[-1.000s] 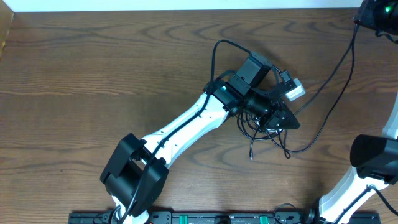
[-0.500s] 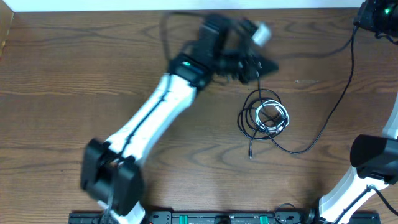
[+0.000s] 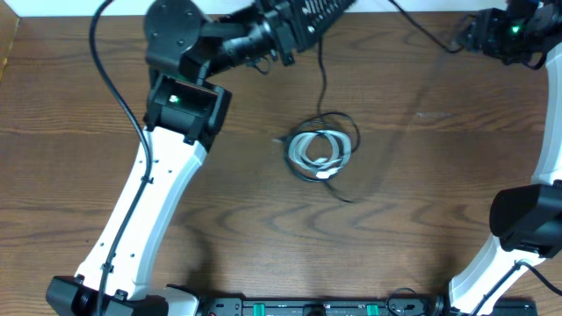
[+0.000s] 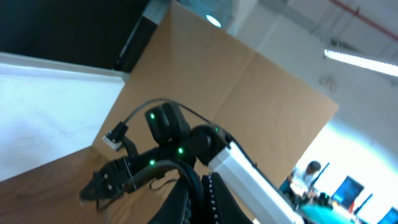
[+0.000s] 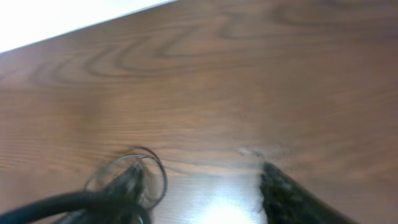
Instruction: Untangle cables
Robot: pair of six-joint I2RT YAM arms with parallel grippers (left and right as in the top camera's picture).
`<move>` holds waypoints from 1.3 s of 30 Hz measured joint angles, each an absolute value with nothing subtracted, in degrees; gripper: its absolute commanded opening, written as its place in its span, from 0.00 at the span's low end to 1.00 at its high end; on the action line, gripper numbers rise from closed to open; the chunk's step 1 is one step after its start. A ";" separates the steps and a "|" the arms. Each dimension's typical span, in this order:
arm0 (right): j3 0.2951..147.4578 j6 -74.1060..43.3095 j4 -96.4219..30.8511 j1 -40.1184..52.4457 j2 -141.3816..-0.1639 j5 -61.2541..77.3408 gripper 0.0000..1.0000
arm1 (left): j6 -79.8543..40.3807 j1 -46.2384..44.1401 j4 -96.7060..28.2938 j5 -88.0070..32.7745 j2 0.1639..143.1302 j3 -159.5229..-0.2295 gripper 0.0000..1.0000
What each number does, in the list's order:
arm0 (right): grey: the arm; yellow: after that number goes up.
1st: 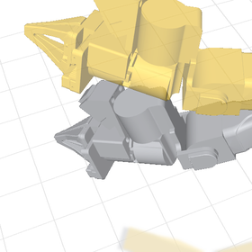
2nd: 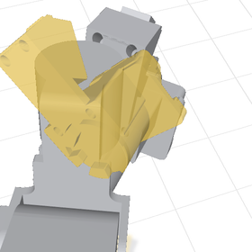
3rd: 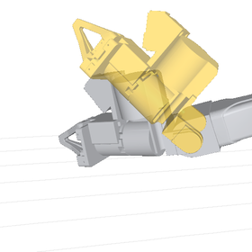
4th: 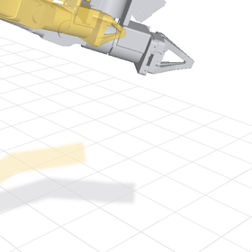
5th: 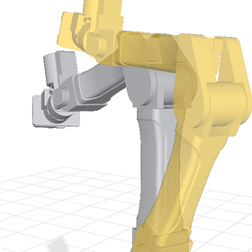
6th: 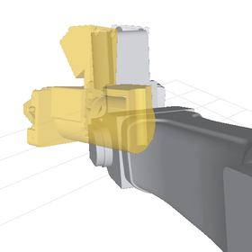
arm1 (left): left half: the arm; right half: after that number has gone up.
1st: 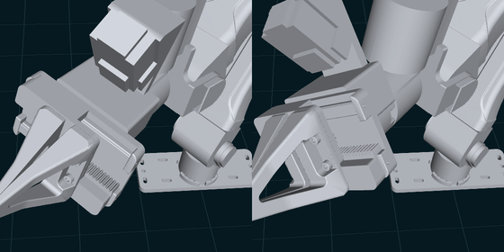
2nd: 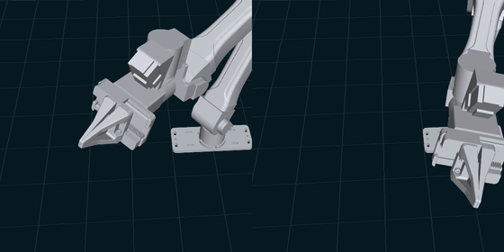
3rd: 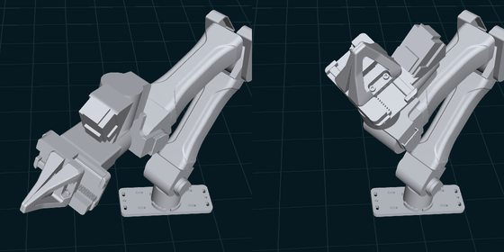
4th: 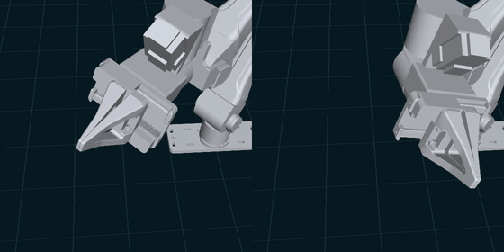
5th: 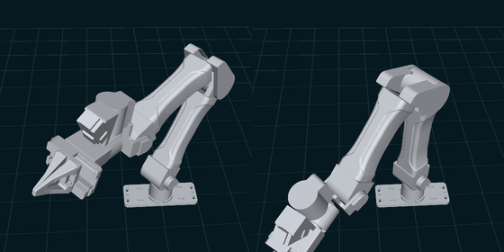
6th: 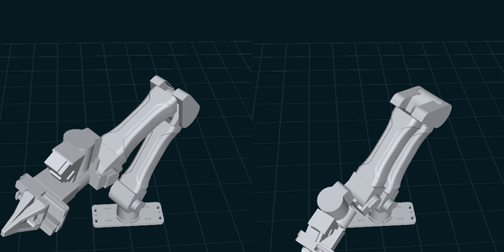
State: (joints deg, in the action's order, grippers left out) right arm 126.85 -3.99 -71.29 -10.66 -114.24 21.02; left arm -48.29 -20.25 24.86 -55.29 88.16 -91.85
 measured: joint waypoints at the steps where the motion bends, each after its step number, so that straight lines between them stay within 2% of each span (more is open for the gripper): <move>1: 126.85 -2.68 -71.44 -10.24 -114.24 22.87 0.62 | -50.24 -19.55 25.41 -54.85 88.09 -91.85 0.07; 8: 126.67 5.76 -75.92 -6.79 -113.60 33.89 0.66 | -54.24 -16.93 25.50 -47.64 88.07 -91.85 0.08; 9: 126.65 7.33 -77.08 -6.04 -113.23 35.20 0.70 | -54.26 -16.45 25.30 -46.39 88.07 -91.85 0.07; 11: 126.63 9.63 -78.94 -4.62 -112.51 36.82 0.89 | -54.33 -15.53 24.36 -44.29 88.07 -91.85 0.07; 14: 126.63 10.63 -79.09 -2.85 -111.74 35.99 0.88 | -54.46 -14.09 21.28 -41.52 88.07 -91.85 0.07; 21: 126.61 -3.07 -74.85 -3.84 -111.46 19.35 0.88 | -54.35 -12.21 13.56 -37.63 88.07 -91.88 0.07; 26: 126.32 4.08 -75.20 -4.47 -111.46 31.20 0.88 | -53.95 -12.21 12.53 -36.03 88.07 -91.88 0.07; 31: 121.38 8.43 -71.31 2.17 -111.26 38.65 0.86 | -53.95 -12.21 12.51 -32.77 88.07 -91.88 0.07; 39: 103.15 15.64 -55.96 13.17 -111.26 46.17 0.88 | -54.19 -10.98 12.38 -31.38 88.07 -91.88 0.07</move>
